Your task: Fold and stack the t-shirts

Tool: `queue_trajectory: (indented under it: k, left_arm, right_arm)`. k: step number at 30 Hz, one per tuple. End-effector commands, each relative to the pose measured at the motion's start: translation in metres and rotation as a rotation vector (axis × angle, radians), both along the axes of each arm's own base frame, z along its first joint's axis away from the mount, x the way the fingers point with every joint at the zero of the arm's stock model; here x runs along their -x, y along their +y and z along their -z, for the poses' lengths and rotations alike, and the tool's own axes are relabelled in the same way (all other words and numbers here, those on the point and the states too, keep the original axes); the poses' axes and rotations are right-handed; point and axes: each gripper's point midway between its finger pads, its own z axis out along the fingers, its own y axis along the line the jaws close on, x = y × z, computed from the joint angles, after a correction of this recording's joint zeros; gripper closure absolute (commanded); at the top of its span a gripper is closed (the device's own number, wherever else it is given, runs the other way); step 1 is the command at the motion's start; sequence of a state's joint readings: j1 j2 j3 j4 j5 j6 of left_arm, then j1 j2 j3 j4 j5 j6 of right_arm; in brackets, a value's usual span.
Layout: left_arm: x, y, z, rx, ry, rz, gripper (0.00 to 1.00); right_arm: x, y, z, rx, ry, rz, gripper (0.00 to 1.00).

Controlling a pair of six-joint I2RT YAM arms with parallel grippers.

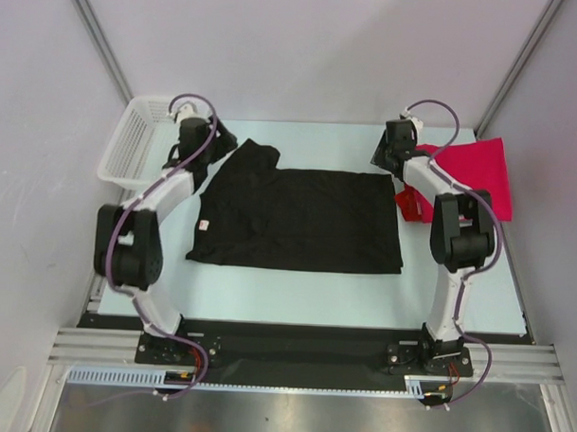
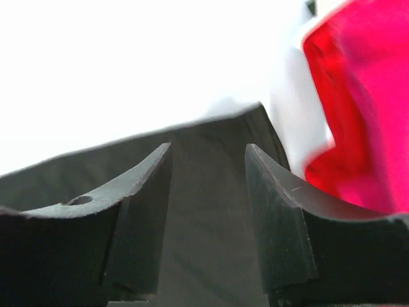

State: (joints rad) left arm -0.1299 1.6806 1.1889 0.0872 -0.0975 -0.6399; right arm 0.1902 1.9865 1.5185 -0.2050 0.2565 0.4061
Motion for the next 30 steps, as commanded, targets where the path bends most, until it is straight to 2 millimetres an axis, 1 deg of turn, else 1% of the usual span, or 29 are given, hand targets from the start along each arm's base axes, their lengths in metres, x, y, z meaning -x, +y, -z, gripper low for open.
queue_trajectory:
  k: [1, 2, 3, 5, 6, 7, 8, 9, 11, 12, 14, 15, 16, 17, 18, 19, 20, 21, 23, 25, 28, 29, 30]
  left_arm:
    - [-0.041, -0.016, -0.013, -0.045, -0.039, 0.051, 0.23]
    - [-0.051, -0.02, 0.012, -0.052, 0.009, 0.061, 0.23]
    - [-0.064, -0.025, 0.006, -0.052, 0.002, 0.07, 0.23]
    - [-0.078, -0.03, 0.015, -0.067, 0.018, 0.084, 0.23]
    - [-0.087, -0.033, 0.036, -0.078, 0.047, 0.087, 0.23]
    - [-0.094, -0.034, 0.032, -0.088, 0.055, 0.09, 0.24]
    - [-0.099, -0.035, 0.038, -0.092, 0.065, 0.092, 0.24]
    - [-0.108, -0.036, 0.046, -0.096, 0.086, 0.092, 0.23]
    - [-0.117, -0.038, 0.054, -0.104, 0.1, 0.098, 0.23]
    - [-0.125, -0.039, 0.062, -0.103, 0.111, 0.096, 0.23]
    - [-0.133, -0.039, 0.07, -0.104, 0.121, 0.088, 0.23]
    - [-0.139, -0.04, 0.066, -0.099, 0.116, 0.086, 0.23]
    - [-0.142, -0.04, 0.083, -0.101, 0.143, 0.084, 0.23]
    - [-0.145, -0.039, 0.087, -0.104, 0.151, 0.079, 0.23]
    - [-0.148, -0.038, 0.083, -0.102, 0.151, 0.073, 0.23]
    - [-0.15, -0.037, 0.098, -0.101, 0.177, 0.071, 0.23]
    - [-0.151, -0.034, 0.099, -0.095, 0.183, 0.061, 0.23]
    - [-0.153, -0.035, 0.098, -0.071, 0.185, 0.059, 0.23]
    - [-0.154, -0.031, 0.106, -0.053, 0.197, 0.054, 0.23]
    - [-0.154, -0.026, 0.112, -0.042, 0.209, 0.041, 0.24]
    - [-0.154, -0.022, 0.118, -0.04, 0.22, 0.041, 0.24]
    - [-0.155, -0.022, 0.119, -0.036, 0.221, 0.04, 0.24]
    - [-0.156, -0.021, 0.121, -0.029, 0.221, 0.037, 0.24]
  right_arm:
    - [-0.022, -0.005, 0.004, 0.05, 0.019, -0.003, 0.47]
    - [-0.025, -0.009, 0.022, 0.07, 0.051, 0.013, 0.47]
    - [-0.032, -0.01, 0.018, 0.08, 0.041, 0.02, 0.47]
    - [-0.037, -0.016, 0.027, 0.1, 0.054, 0.039, 0.47]
    - [-0.041, -0.017, 0.033, 0.104, 0.059, 0.044, 0.47]
    - [-0.042, -0.019, 0.039, 0.106, 0.073, 0.049, 0.47]
    - [-0.043, -0.023, 0.041, 0.112, 0.079, 0.056, 0.47]
    - [-0.042, -0.025, 0.048, 0.121, 0.097, 0.063, 0.47]
    - [-0.041, -0.032, 0.053, 0.138, 0.106, 0.078, 0.47]
    - [-0.04, -0.033, 0.058, 0.124, 0.124, 0.08, 0.47]
    - [-0.041, -0.036, 0.059, 0.103, 0.125, 0.081, 0.47]
    - [-0.04, -0.036, 0.061, 0.097, 0.129, 0.078, 0.47]
    - [-0.04, -0.035, 0.061, 0.09, 0.132, 0.071, 0.47]
    - [-0.04, -0.034, 0.061, 0.087, 0.133, 0.068, 0.47]
    - [-0.037, -0.035, 0.064, 0.086, 0.147, 0.066, 0.48]
    - [-0.036, -0.031, 0.067, 0.073, 0.157, 0.052, 0.48]
    - [-0.033, -0.03, 0.07, 0.067, 0.168, 0.046, 0.48]
    - [-0.031, -0.027, 0.072, 0.057, 0.175, 0.036, 0.49]
    - [-0.028, -0.023, 0.077, 0.029, 0.188, 0.019, 0.51]
    - [-0.028, -0.017, 0.079, -0.019, 0.191, -0.006, 0.55]
    - [-0.026, -0.018, 0.08, -0.02, 0.198, -0.003, 0.58]
    - [-0.025, -0.019, 0.079, -0.017, 0.197, -0.004, 0.6]
    - [-0.025, -0.019, 0.076, -0.02, 0.19, -0.005, 0.66]
